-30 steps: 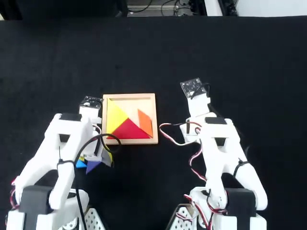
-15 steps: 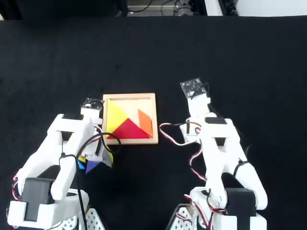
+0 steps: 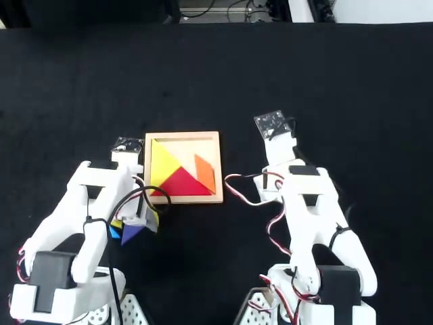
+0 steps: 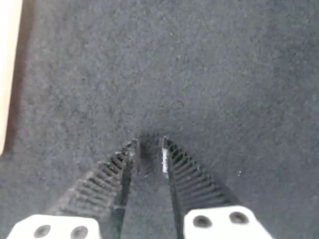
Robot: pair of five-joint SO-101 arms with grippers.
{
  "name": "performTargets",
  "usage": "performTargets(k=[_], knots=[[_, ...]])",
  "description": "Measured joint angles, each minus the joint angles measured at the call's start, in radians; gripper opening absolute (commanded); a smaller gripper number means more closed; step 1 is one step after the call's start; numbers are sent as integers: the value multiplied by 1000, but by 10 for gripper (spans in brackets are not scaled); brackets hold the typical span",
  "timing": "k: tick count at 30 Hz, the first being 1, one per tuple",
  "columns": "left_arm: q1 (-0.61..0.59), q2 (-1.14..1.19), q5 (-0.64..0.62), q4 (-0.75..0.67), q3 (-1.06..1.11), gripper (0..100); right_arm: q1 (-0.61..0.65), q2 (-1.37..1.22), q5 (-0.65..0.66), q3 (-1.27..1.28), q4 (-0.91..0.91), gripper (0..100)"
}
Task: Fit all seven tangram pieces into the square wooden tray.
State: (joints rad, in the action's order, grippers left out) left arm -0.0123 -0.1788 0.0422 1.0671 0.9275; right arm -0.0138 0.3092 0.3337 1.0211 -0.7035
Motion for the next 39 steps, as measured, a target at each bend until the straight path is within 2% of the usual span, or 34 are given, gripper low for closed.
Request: performTargets(k=[19, 25, 33, 39], knots=[[3, -2, -2, -20, 0, 219, 0, 0, 0, 0, 0, 81], [3, -2, -77, -20, 0, 220, 0, 0, 0, 0, 0, 81], [11, -3, -94, -20, 0, 222, 0, 0, 0, 0, 0, 81], [9, -3, -94, -20, 0, 319, 0, 0, 0, 0, 0, 81]])
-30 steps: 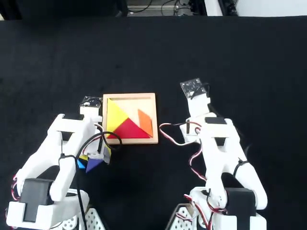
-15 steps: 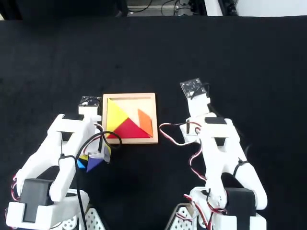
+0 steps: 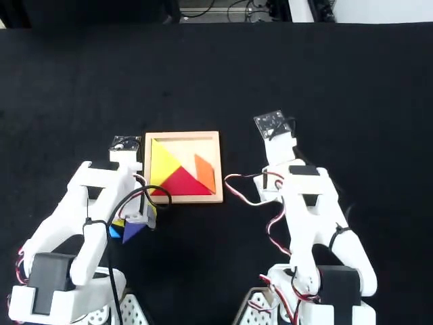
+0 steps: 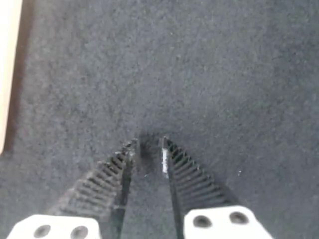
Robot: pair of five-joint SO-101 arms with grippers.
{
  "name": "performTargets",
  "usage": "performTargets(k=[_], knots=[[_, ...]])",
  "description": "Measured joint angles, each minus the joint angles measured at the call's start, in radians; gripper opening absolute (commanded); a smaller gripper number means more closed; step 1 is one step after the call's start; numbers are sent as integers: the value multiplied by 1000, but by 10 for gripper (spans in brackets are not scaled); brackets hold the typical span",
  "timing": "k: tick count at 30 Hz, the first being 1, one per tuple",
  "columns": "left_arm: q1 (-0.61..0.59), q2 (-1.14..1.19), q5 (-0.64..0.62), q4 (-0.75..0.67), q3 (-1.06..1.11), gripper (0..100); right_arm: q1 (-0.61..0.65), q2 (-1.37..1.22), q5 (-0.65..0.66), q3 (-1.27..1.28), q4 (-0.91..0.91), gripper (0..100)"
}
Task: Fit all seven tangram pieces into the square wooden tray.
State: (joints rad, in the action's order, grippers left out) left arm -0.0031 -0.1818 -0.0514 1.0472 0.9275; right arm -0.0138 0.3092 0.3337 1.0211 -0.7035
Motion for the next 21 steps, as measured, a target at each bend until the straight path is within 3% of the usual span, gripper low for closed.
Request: performTargets(k=[16, 21], knots=[[-5, 2, -55, -28, 2, 320, 0, 0, 2, 0, 0, 81], [-3, 2, -57, -29, 2, 220, 0, 0, 5, 0, 0, 81]])
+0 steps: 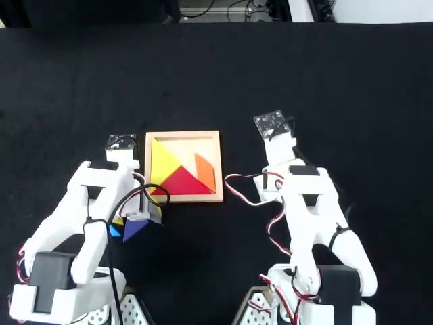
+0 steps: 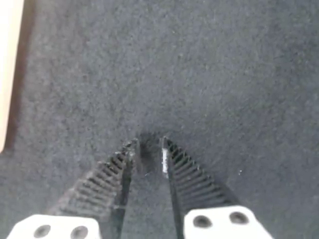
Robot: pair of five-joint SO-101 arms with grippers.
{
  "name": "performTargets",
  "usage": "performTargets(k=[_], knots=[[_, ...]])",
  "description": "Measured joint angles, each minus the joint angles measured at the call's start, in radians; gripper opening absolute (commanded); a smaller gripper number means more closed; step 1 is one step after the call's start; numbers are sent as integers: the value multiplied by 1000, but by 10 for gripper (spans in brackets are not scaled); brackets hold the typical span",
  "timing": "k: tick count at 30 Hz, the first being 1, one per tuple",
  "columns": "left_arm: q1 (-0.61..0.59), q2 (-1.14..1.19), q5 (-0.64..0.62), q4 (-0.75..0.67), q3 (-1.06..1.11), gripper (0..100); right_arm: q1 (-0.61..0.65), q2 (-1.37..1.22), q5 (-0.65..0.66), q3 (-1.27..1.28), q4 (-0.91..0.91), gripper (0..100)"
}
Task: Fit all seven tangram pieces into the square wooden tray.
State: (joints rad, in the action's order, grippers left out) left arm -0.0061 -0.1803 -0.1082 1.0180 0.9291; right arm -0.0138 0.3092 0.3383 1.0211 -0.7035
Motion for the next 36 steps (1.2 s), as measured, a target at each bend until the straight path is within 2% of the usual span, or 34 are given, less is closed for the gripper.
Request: performTargets(k=[5, 17, 22, 28, 36], knots=[[6, -6, -6, -14, -3, 181, 0, 0, 0, 0, 0, 81], [6, -11, -2, -18, -5, 195, 0, 0, 0, 0, 0, 81], [2, -3, 180, -21, -14, 338, 0, 0, 31, 0, 0, 81], [-3, 0, 293, 14, -29, 327, 0, 0, 35, 0, 0, 81], [-3, 3, 315, 89, -63, 328, 0, 0, 35, 0, 0, 81]])
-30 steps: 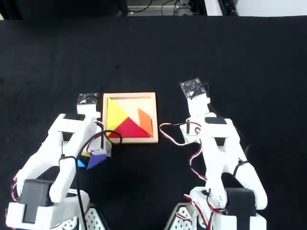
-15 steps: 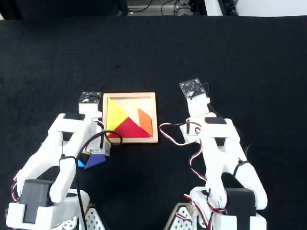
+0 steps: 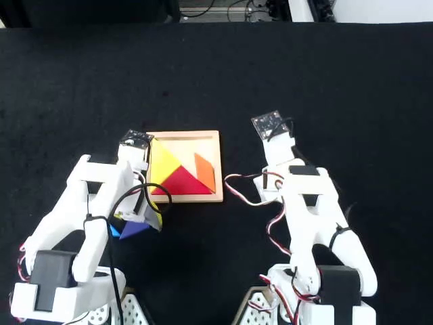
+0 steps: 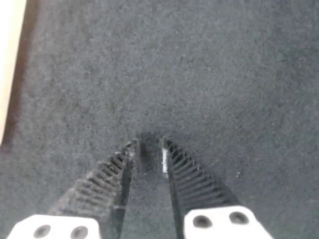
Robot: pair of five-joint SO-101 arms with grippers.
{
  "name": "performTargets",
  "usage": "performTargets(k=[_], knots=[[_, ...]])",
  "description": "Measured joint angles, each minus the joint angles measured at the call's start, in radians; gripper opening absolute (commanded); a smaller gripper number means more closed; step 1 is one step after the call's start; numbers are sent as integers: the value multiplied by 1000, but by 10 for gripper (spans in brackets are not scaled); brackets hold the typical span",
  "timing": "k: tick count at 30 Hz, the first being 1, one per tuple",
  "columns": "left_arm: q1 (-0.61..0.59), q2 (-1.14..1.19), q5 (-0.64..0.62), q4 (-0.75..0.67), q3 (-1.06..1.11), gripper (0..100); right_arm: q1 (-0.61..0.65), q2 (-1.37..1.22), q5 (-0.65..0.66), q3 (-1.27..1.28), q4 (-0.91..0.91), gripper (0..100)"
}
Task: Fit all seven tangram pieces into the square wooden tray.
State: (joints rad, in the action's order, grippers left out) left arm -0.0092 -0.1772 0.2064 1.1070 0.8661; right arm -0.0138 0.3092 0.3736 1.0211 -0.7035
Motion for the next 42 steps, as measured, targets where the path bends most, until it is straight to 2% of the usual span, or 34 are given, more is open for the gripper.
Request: performTargets(k=[16, 23, 42], knots=[[0, 3, 54, -63, 21, 325, 0, 0, 0, 0, 0, 81], [0, 3, 126, -63, 21, 325, 0, 0, 0, 0, 0, 81], [-6, 3, 173, -63, 21, 324, 0, 0, 0, 0, 15, 81]])
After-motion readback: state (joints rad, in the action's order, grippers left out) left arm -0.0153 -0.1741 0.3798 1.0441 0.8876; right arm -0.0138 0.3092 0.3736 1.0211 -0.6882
